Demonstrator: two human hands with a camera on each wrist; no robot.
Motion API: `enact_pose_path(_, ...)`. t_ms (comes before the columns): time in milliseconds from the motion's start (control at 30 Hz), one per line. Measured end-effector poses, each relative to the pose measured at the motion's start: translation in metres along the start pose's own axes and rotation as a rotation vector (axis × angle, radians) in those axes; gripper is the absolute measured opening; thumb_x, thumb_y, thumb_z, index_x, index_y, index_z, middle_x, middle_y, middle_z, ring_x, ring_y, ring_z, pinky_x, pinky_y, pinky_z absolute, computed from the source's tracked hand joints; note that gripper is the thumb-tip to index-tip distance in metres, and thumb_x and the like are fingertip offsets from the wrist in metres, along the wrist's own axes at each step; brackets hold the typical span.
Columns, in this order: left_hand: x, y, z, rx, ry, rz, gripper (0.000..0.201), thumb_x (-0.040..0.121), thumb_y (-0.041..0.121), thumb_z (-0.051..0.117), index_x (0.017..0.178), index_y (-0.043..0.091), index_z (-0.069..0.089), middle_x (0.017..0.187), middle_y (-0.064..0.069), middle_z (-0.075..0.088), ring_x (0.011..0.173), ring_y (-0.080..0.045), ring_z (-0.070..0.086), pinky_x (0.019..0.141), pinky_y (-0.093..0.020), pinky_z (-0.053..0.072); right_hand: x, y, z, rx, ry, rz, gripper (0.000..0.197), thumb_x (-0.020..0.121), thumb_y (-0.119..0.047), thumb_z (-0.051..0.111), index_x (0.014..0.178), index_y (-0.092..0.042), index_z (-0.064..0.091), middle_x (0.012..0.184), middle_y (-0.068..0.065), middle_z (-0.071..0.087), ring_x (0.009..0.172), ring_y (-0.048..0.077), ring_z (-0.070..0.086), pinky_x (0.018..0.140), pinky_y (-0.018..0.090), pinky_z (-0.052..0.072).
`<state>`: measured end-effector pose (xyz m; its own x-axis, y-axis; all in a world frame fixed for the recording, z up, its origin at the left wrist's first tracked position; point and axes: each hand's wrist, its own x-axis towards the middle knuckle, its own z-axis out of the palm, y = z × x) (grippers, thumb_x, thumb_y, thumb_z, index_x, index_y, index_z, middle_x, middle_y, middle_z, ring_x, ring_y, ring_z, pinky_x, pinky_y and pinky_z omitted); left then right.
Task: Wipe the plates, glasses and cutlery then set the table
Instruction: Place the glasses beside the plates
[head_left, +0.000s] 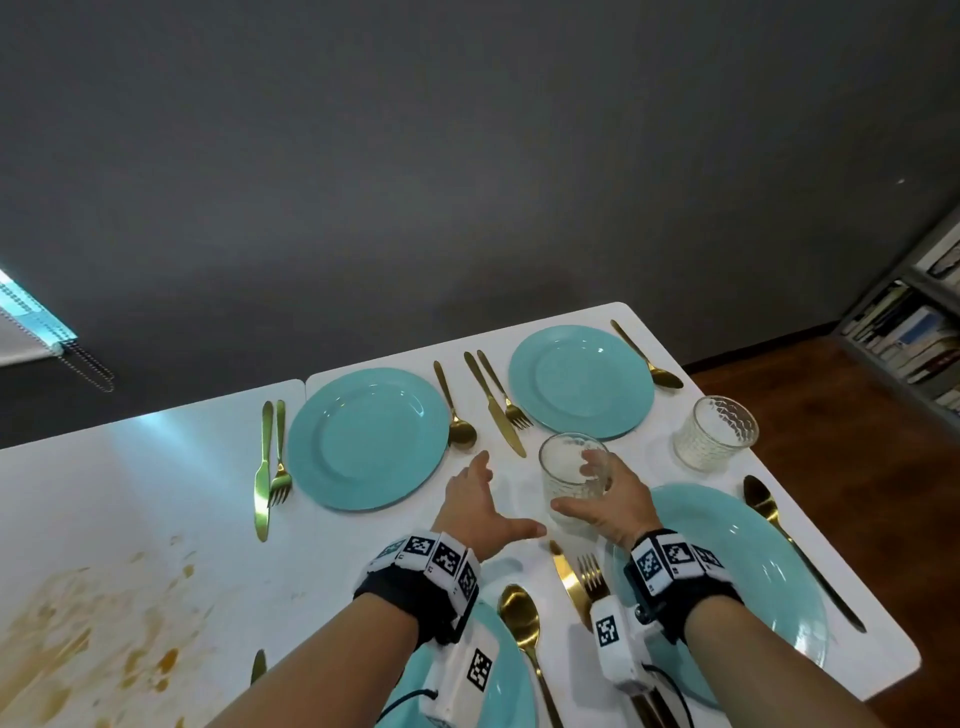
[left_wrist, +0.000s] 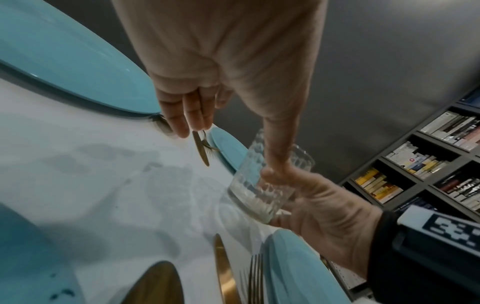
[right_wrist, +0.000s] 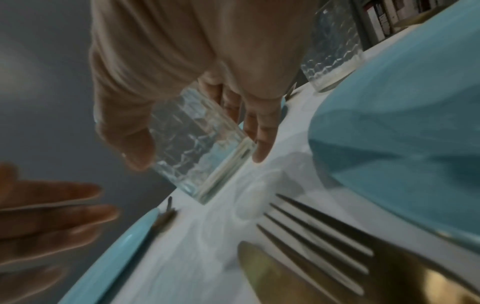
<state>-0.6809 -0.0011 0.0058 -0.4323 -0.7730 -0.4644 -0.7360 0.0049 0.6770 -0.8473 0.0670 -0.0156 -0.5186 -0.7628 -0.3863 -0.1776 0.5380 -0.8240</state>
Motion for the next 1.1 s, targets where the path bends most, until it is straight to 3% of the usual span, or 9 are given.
enact_pose_path(133,0.004,-0.006,-0.012,-0.053,0.1,-0.048,0.102,0.066,0.039,0.082,0.146,0.017,0.023,0.139,-0.002,0.046,0.125,-0.02,0.047,0.105,-0.034,0.042,0.008,0.008,0.003,0.007,0.062,0.031,0.084,0.062,-0.015,0.086,0.135,-0.017,0.044,0.132,0.005,0.054,0.121,0.024,0.051,0.104,0.033,0.041)
enact_pose_path(433,0.003,-0.01,-0.021,-0.087,0.126,-0.098,0.089,0.073,0.039,0.077,0.144,0.017,0.027,0.132,-0.002,0.052,0.117,-0.02,0.054,0.101,-0.035,0.045,0.02,0.02,0.005,-0.006,0.126,0.043,0.084,0.06,-0.018,0.087,0.133,-0.016,0.045,0.131,0.005,0.055,0.121,0.026,0.051,0.103,0.032,0.04)
enact_pose_path(833,-0.007,-0.01,-0.022,-0.079,0.138,-0.126,0.083,0.077,0.039,0.074,0.143,0.017,0.028,0.13,-0.001,0.053,0.113,-0.02,0.057,0.1,-0.033,0.045,0.028,0.031,0.001,0.024,0.181,0.113,0.091,0.056,-0.015,0.089,0.134,-0.014,0.044,0.135,0.008,0.053,0.125,0.029,0.048,0.108,0.04,0.039)
enact_pose_path(967,-0.014,-0.013,-0.027,-0.076,0.156,-0.125,0.083,0.078,0.039,0.073,0.144,0.016,0.027,0.131,0.0,0.053,0.116,-0.019,0.054,0.098,-0.031,0.042,0.026,0.027,-0.004,0.015,0.162,0.151,0.101,0.055,-0.015,0.09,0.14,-0.013,0.035,0.142,0.01,0.045,0.131,0.03,0.042,0.108,0.036,0.035)
enact_pose_path(1100,-0.024,-0.016,-0.033,-0.076,0.168,-0.11,0.084,0.078,0.039,0.073,0.144,0.015,0.027,0.13,-0.001,0.054,0.118,-0.019,0.053,0.097,-0.029,0.041,0.016,0.02,-0.008,0.006,0.139,0.207,0.128,0.051,-0.014,0.092,0.15,-0.019,0.011,0.151,0.012,0.032,0.138,0.031,0.032,0.111,0.041,0.031)
